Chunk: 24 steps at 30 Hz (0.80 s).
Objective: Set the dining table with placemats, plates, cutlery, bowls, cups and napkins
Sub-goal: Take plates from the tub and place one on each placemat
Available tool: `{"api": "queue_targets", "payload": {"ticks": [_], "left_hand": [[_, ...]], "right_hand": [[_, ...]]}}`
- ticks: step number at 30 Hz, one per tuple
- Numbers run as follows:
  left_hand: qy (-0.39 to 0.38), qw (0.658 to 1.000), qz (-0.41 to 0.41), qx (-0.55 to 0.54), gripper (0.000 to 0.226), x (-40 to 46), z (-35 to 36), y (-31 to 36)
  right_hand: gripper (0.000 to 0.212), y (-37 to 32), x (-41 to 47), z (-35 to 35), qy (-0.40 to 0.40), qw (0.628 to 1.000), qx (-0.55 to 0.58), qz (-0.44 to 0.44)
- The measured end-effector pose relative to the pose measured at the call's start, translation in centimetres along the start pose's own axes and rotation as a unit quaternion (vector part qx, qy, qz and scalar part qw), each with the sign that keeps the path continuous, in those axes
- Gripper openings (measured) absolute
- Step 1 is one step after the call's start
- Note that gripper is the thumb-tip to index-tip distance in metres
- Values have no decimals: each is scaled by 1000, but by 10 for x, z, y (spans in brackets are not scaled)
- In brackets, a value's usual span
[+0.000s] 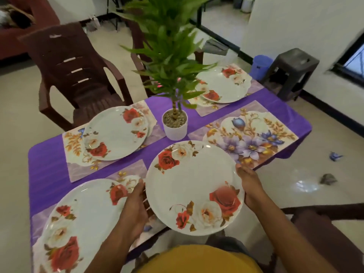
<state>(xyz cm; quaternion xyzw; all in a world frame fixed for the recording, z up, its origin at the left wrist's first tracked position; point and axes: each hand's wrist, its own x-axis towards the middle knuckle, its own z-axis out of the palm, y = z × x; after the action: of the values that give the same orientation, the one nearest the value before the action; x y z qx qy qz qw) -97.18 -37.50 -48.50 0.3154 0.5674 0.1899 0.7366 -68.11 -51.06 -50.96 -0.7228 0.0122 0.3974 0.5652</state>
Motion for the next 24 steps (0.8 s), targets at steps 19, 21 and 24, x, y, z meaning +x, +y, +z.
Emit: {"api": "queue_targets", "payload": {"ticks": [19, 21, 24], "left_hand": [[-121, 991, -18, -52, 47, 36, 168, -25], [-133, 989, -19, -56, 57, 45, 176, -28], [-147, 987, -27, -53, 67, 58, 188, -31]], "right_hand": [[38, -87, 95, -121, -82, 970, 226, 24], [36, -91, 97, -120, -87, 970, 225, 25], [34, -94, 107, -123, -60, 983, 173, 24]]}}
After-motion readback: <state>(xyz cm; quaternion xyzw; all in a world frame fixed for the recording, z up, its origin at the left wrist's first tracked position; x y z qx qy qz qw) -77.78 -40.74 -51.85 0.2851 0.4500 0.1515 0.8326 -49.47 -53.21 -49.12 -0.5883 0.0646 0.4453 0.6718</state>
